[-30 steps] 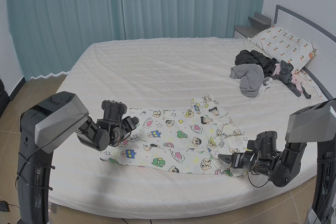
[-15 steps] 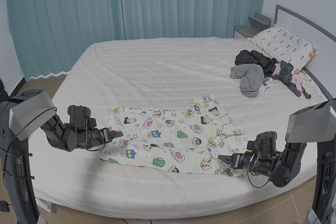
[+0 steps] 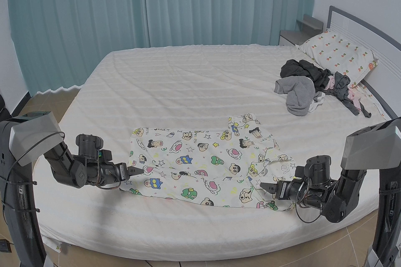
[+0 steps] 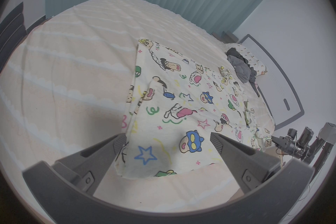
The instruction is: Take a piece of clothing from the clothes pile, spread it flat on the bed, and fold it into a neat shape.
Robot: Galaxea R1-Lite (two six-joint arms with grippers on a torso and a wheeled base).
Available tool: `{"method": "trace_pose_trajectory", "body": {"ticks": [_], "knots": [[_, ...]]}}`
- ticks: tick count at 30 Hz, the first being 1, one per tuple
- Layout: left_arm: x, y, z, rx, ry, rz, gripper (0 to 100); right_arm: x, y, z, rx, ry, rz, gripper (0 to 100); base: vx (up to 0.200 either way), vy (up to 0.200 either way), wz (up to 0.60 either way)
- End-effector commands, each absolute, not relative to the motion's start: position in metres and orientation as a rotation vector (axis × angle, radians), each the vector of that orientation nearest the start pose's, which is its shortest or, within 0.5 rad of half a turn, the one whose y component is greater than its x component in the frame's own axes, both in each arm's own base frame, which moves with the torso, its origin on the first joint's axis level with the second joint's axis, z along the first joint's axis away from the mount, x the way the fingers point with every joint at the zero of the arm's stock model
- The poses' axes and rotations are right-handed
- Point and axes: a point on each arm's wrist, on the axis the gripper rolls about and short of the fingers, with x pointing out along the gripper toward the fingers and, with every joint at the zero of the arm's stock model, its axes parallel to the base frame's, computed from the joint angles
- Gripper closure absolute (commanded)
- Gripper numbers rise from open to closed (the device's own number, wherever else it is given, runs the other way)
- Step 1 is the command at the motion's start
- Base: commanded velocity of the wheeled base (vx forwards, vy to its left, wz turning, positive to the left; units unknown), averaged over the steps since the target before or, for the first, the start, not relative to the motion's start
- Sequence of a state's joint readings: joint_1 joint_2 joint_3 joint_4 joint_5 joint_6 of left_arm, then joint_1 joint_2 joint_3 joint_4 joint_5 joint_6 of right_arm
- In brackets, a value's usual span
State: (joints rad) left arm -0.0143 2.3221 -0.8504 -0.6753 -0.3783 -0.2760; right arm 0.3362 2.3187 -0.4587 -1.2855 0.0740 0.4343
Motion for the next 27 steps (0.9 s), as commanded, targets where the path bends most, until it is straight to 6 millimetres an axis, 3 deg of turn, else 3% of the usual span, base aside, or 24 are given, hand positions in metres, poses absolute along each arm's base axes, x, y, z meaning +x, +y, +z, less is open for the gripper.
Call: {"method": "trace_pose_trajectory", "body": {"ticks": [1, 7, 12, 13, 22, 27], "knots": [[0.356, -0.013, -0.026, -0.411, 0.826, -0.260, 0, 0.303, 0.107, -0.016, 0.411, 0.608, 0.256, 0, 0.000, 0.000, 0.00], [0.350, -0.012, -0.028, -0.430, 0.819, -0.249, 0, 0.307, 0.104, -0.015, 0.427, 0.603, 0.241, 0, 0.000, 0.000, 0.00], [0.331, -0.006, -0.030, -0.501, 0.780, -0.216, 0, 0.298, 0.102, -0.019, 0.408, 0.705, 0.223, 0, 0.000, 0.000, 0.00], [0.327, -0.005, -0.030, -0.512, 0.775, -0.209, 0, 0.296, 0.101, -0.017, 0.405, 0.724, 0.222, 100, 0.000, 0.000, 0.00], [0.324, -0.005, -0.031, -0.607, 0.733, -0.186, 0, 0.290, 0.100, -0.011, 0.393, 0.815, 0.219, 100, 0.000, 0.000, 0.00], [0.322, -0.005, -0.037, -0.615, 0.702, -0.189, 0, 0.290, 0.099, 0.005, 0.392, 0.828, 0.215, 100, 0.000, 0.000, 0.00]]}}
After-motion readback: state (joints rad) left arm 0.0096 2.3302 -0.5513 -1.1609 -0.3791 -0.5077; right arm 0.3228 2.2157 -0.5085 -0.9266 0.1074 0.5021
